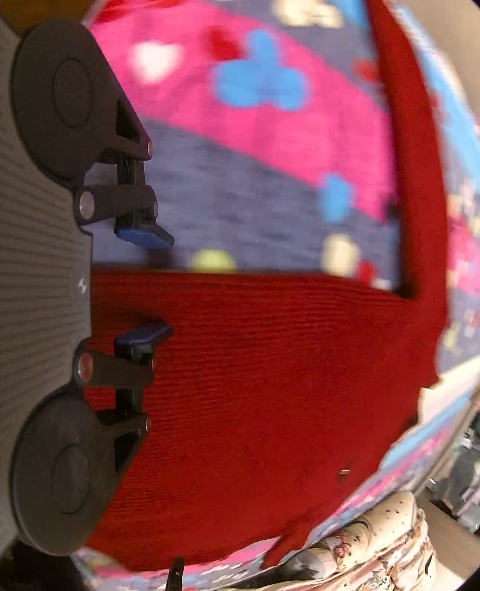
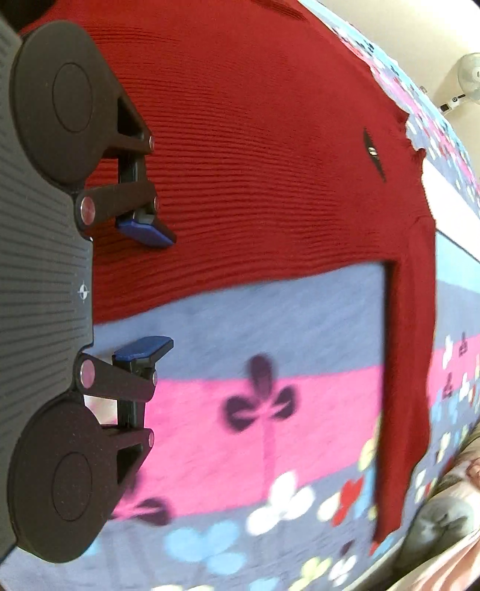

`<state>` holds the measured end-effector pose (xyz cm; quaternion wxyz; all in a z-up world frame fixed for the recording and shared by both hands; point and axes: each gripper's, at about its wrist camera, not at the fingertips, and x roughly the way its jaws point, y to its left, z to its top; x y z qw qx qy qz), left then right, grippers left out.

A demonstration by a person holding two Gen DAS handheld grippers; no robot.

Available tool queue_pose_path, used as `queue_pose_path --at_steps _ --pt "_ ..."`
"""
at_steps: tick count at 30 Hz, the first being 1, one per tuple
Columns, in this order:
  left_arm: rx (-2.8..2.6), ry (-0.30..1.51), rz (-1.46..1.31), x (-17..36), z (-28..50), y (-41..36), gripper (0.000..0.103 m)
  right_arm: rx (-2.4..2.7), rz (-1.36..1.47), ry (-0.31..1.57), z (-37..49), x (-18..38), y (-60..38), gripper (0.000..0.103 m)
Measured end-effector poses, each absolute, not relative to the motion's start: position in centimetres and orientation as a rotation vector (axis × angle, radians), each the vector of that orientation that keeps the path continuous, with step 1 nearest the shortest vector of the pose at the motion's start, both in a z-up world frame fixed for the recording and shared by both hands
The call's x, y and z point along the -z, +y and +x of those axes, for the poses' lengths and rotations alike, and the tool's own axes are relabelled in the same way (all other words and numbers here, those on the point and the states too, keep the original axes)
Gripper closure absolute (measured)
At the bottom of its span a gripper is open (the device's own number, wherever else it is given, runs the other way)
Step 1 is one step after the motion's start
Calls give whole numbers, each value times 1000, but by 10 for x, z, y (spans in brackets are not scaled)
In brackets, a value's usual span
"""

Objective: Fold small clothes

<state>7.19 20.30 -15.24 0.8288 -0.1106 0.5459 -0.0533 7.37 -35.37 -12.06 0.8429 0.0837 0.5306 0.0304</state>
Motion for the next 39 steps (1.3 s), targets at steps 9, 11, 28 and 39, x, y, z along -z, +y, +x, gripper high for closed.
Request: queue_pose_path --at_steps 9,11,28,39 --pt "243 1000 -241 116 39 204 93 -132 342 989 27 77 -381 97" --pt "192 1032 -169 120 34 203 93 -99 343 993 21 76 -388 98" --pt "207 1065 106 147 55 158 53 -79 39 1106 34 110 -329 52" --pt "221 968 101 130 66 141 39 -69 139 962 49 87 -335 53"
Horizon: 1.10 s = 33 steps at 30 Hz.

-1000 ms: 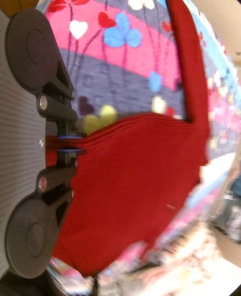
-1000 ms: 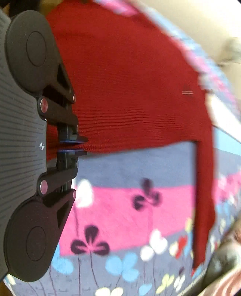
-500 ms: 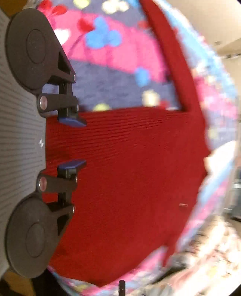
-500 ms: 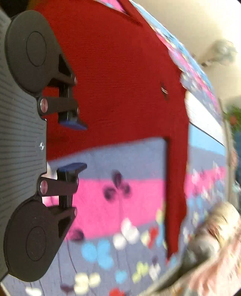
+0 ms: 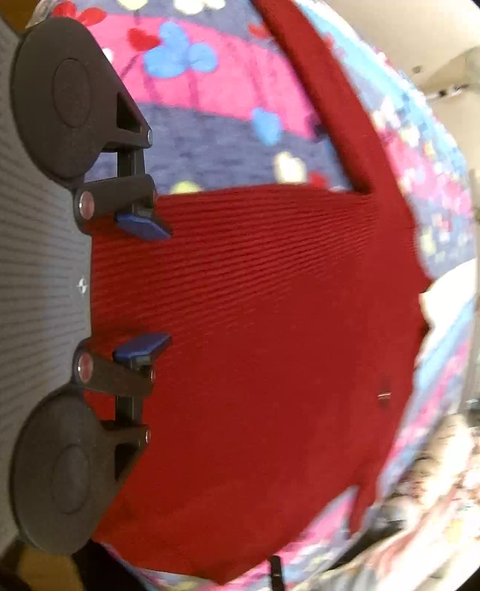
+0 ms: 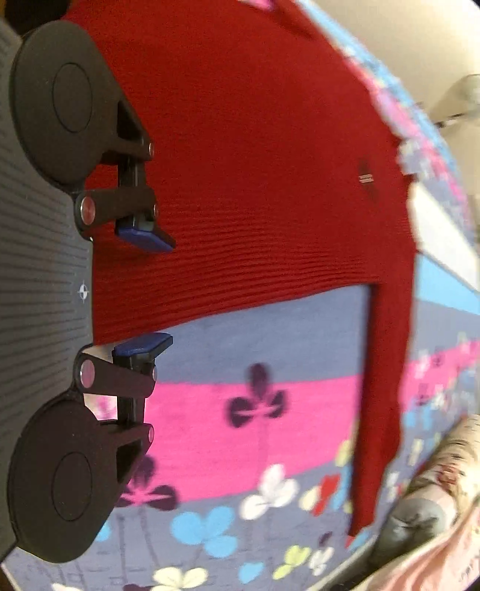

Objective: Fold small clothes

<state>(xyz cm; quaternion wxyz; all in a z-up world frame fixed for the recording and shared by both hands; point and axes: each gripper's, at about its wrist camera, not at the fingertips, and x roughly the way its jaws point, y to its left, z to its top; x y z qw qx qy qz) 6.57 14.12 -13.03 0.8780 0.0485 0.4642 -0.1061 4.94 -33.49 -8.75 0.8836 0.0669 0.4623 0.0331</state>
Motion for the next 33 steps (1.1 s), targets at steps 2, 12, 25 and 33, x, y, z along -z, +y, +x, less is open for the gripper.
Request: queue_pose_path --at_steps 2,12,25,33 --pt "179 882 120 117 67 140 33 -61 161 895 54 76 -339 53" --pt "82 587 134 14 97 122 8 25 239 547 103 11 -392 49" --pt "-11 554 237 60 153 77 3 257 514 721 198 93 -496 46" --pt "-26 540 96 58 174 93 3 307 697 689 238 140 -531 46"
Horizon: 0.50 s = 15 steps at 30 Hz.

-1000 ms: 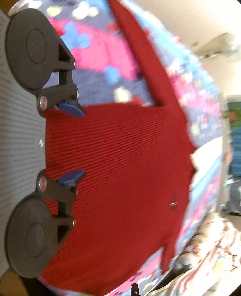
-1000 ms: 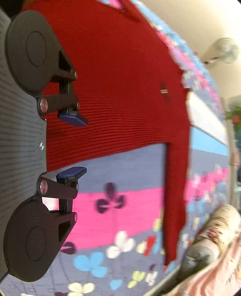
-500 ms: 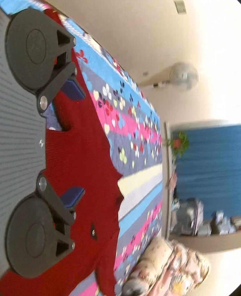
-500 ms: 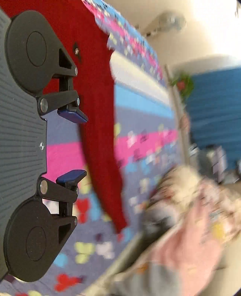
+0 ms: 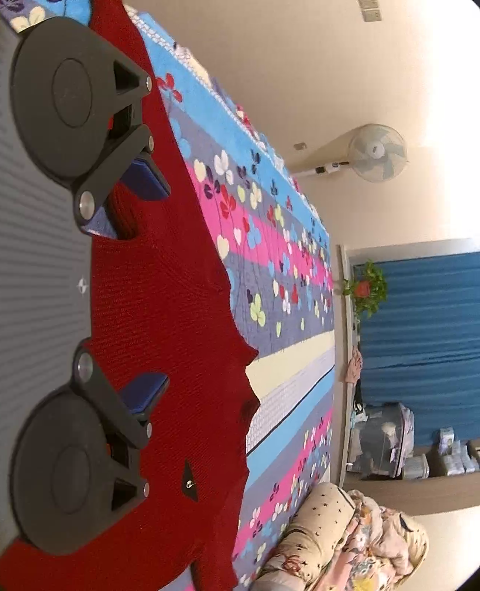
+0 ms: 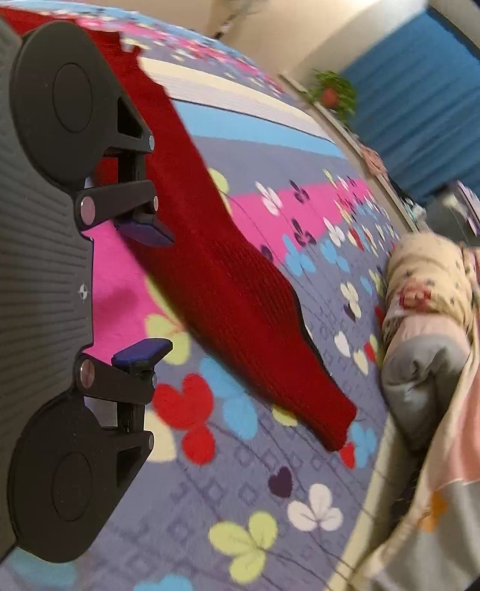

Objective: Fold small clothes

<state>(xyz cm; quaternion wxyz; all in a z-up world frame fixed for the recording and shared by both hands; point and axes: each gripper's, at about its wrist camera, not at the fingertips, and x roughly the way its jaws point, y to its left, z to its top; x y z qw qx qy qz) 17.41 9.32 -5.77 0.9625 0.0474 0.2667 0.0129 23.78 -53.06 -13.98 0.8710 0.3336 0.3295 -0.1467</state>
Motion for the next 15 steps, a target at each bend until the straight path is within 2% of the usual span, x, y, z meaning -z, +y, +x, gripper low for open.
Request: queue_pose_path --at_steps 8,10,11,15 --pt "-36 611 128 69 190 106 3 349 853 572 258 174 -562 48" --pt "-49 618 129 72 192 111 3 388 824 563 261 176 -561 59" --pt "-61 624 131 73 193 114 3 406 808 561 262 177 -562 67" --pt "-107 663 130 76 199 126 3 466 761 561 267 174 -561 86"
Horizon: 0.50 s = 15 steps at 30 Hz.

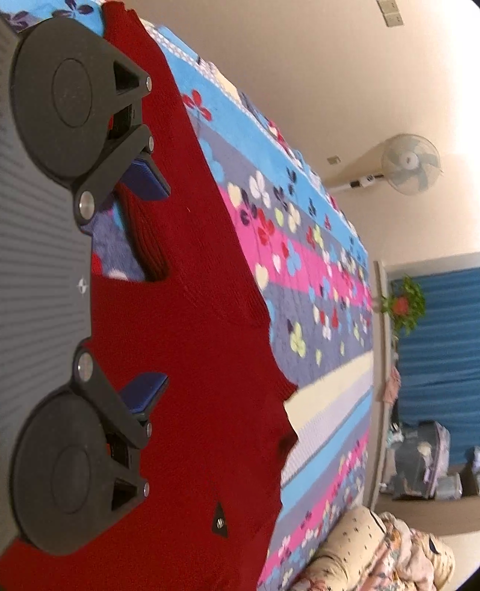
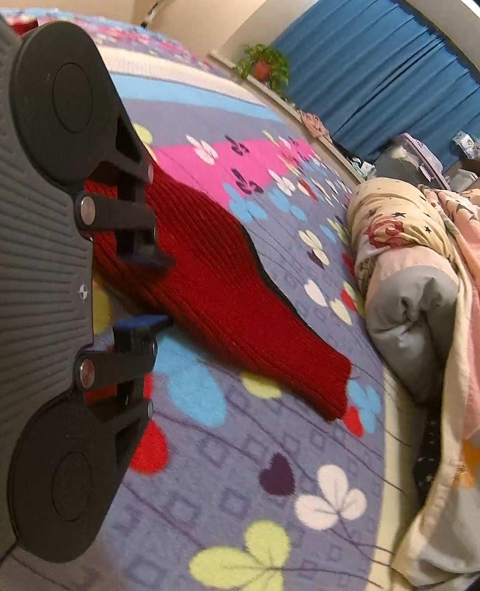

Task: Fold small clothes
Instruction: 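Grasp a sleeve cuff with the right gripper and fold it across the body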

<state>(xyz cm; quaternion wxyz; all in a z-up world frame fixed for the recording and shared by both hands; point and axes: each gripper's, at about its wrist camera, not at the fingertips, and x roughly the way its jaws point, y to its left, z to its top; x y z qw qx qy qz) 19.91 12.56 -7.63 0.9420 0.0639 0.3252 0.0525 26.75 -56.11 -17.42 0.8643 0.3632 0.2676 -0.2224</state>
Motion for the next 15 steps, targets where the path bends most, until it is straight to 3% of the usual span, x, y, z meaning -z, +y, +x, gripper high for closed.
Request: queue_pose_path --at_steps 6,11,15 --pt "-147 669 73 67 198 145 3 532 300 473 292 103 -487 91" --pt "-165 667 31 57 196 156 3 244 -39 286 298 45 -325 91" --pt "-170 670 -26 51 192 165 3 -166 -200 210 272 47 -180 90"
